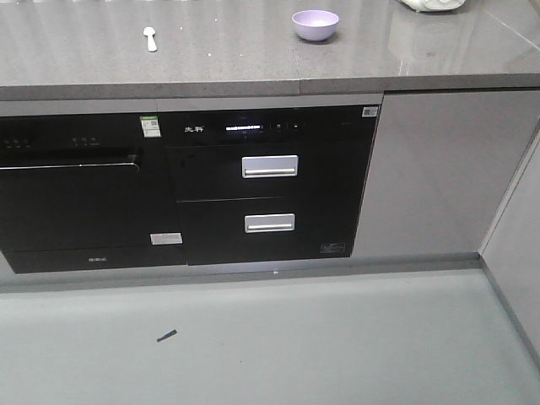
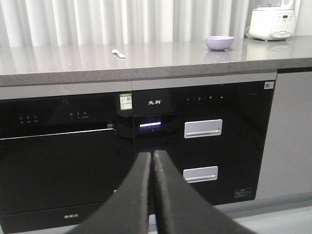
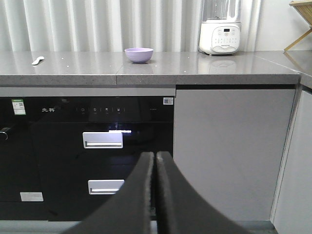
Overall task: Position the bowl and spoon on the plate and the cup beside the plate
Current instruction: 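Drive the base toward the counter holding the spoon and bowl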
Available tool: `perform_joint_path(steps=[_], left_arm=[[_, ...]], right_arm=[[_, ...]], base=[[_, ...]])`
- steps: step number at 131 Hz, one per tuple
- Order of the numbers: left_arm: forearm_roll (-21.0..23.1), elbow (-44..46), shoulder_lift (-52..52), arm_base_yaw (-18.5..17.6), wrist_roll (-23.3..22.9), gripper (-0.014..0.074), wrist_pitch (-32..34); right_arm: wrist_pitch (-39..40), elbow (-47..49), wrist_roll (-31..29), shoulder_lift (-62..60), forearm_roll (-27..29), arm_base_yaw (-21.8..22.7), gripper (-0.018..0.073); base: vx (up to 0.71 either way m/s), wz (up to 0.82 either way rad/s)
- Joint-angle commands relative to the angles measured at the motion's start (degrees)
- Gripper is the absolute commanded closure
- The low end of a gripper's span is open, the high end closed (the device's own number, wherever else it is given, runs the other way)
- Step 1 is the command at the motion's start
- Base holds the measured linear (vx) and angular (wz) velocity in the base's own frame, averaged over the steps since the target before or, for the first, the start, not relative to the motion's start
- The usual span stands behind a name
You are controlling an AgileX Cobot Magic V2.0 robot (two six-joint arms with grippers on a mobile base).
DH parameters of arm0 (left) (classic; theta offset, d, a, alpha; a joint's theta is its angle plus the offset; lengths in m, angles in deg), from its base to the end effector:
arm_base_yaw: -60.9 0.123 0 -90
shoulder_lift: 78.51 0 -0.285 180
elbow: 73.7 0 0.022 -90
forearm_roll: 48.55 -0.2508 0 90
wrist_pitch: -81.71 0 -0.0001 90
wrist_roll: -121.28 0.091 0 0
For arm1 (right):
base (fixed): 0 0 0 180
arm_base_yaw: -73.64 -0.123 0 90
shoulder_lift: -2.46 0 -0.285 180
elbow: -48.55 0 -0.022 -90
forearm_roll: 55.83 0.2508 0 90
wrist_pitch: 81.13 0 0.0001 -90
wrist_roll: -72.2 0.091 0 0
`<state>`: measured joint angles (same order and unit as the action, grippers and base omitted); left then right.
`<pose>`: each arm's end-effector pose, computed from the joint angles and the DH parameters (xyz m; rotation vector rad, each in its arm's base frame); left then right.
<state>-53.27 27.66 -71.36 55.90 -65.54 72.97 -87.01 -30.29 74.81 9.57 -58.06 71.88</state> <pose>0.0563 -0.0038 0.1916 0.0314 1.6497 -0.0849 0.0567 0.0014 0.1949 -0.0160 1.6026 0.0260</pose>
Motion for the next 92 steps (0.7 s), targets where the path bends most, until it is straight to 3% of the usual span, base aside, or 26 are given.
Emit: perform_joint_path(steps=[1,92], left_arm=[[0.4,-0.6,-0.9,-0.4,-0.5,0.0603,4.2],[0.4,-0.6,-0.9,-0.4,-0.5,0.0603,4.2]], right_arm=[[4.5,-0.4,-0.5,-0.2,-0.2,0.0,0.0564],[4.5,-0.4,-0.5,-0.2,-0.2,0.0,0.0564]], base=[[0.21,-0.01],[0.24,0.02]])
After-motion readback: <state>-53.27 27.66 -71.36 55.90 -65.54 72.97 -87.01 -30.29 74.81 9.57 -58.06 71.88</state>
